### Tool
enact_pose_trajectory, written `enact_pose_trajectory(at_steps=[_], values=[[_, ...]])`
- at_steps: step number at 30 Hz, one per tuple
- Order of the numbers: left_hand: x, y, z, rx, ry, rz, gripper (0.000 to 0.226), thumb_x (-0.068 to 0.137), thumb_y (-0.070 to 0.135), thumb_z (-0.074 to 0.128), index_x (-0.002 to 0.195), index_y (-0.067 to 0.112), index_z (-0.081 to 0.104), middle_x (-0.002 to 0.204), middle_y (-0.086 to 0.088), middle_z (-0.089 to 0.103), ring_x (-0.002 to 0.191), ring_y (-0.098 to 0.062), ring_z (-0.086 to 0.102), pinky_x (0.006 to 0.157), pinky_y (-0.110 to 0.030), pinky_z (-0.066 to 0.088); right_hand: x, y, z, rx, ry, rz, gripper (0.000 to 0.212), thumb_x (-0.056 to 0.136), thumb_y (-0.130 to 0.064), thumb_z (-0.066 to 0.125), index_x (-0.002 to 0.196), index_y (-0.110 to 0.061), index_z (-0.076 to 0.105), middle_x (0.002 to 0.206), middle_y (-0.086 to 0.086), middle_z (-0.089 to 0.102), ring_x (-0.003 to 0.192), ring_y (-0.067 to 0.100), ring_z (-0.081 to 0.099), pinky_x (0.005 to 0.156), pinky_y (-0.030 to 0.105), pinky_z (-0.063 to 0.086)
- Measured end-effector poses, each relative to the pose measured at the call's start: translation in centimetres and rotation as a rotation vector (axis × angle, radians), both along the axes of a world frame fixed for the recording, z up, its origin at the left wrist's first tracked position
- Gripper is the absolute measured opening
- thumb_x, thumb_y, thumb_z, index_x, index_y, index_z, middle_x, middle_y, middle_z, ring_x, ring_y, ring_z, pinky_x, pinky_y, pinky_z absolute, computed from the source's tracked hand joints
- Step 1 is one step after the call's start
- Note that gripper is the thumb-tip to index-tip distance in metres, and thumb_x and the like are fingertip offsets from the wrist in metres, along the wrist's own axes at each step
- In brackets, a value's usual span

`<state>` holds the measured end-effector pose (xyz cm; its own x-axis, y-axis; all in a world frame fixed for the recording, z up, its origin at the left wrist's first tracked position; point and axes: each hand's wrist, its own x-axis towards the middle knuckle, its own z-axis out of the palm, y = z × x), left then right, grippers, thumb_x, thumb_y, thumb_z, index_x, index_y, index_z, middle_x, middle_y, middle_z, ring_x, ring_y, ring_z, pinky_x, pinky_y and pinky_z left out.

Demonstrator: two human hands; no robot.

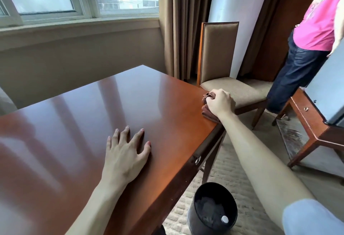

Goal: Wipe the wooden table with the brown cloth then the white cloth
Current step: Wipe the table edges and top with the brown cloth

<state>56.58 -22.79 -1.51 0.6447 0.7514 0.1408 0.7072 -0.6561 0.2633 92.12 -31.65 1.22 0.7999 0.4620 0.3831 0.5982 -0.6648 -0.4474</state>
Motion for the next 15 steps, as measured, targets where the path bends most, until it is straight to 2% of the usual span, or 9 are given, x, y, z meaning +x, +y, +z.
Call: enact_pose_trajectory(at_steps=[3, 6, 8, 11, 13, 15], values=[[0.2, 0.0, -0.1, -0.010, -0.003, 0.000, 0.072, 0.086, 0.070, 0.019, 0.153, 0.045, 0.033, 0.164, -0.004, 0.024, 0.153, -0.030, 0.009, 0.125, -0.046, 0.004, 0.9, 2.6, 0.2, -0.009, -0.014, -0.094, 0.020, 0.090, -0.025, 0.055, 0.097, -0.018, 0.073, 0.110, 0.010, 0.068, 0.108, 0.039, 0.056, 0.084, 0.041, 0.047], [0.2, 0.3, -0.1, -0.046, -0.028, 0.004, 0.064, 0.092, 0.067, 0.031, 0.151, 0.045, 0.035, 0.164, -0.002, 0.023, 0.153, -0.028, 0.008, 0.125, -0.043, 0.001, -2.5, 5.1, 0.0, 0.004, -0.032, 0.001, 0.023, 0.092, -0.026, 0.056, 0.102, -0.017, 0.075, 0.114, 0.010, 0.068, 0.109, 0.039, 0.056, 0.090, 0.044, 0.048], [0.1, 0.7, 0.3, -0.119, -0.102, -0.017, 0.056, 0.095, 0.057, 0.043, 0.149, 0.042, 0.041, 0.162, 0.000, 0.027, 0.152, -0.025, 0.013, 0.125, -0.042, 0.005, -7.6, 5.4, -0.1, -0.007, -0.065, 0.157, 0.022, 0.091, -0.027, 0.056, 0.100, -0.018, 0.075, 0.111, 0.007, 0.068, 0.105, 0.038, 0.057, 0.087, 0.043, 0.049], [-2.0, 1.2, 1.5, -0.284, -0.355, -0.062, 0.051, 0.097, 0.037, 0.051, 0.147, 0.030, 0.047, 0.155, 0.004, 0.037, 0.145, -0.018, 0.032, 0.120, -0.040, 0.027, -16.6, 4.2, -0.3, 0.005, -0.065, 0.360, 0.018, 0.088, -0.027, 0.057, 0.092, -0.018, 0.072, 0.105, 0.001, 0.069, 0.101, 0.034, 0.057, 0.082, 0.041, 0.051], [-5.2, 1.5, 2.2, -0.241, -0.395, -0.047, 0.045, 0.097, 0.029, 0.052, 0.142, 0.026, 0.052, 0.149, 0.006, 0.044, 0.138, -0.014, 0.041, 0.116, -0.040, 0.035, -23.4, 3.1, -0.5, 0.003, -0.102, 0.464, 0.017, 0.087, -0.029, 0.058, 0.090, -0.019, 0.071, 0.101, -0.001, 0.069, 0.098, 0.032, 0.057, 0.079, 0.040, 0.052], [-9.7, 2.0, 2.9, -0.160, -0.340, 0.007, 0.040, 0.097, 0.026, 0.052, 0.137, 0.026, 0.056, 0.142, 0.007, 0.050, 0.133, -0.016, 0.046, 0.112, -0.039, 0.038, -30.6, 2.0, -0.9, 0.010, -0.162, 0.597, 0.018, 0.087, -0.031, 0.056, 0.089, -0.021, 0.071, 0.098, -0.003, 0.069, 0.096, 0.030, 0.057, 0.076, 0.040, 0.052]])
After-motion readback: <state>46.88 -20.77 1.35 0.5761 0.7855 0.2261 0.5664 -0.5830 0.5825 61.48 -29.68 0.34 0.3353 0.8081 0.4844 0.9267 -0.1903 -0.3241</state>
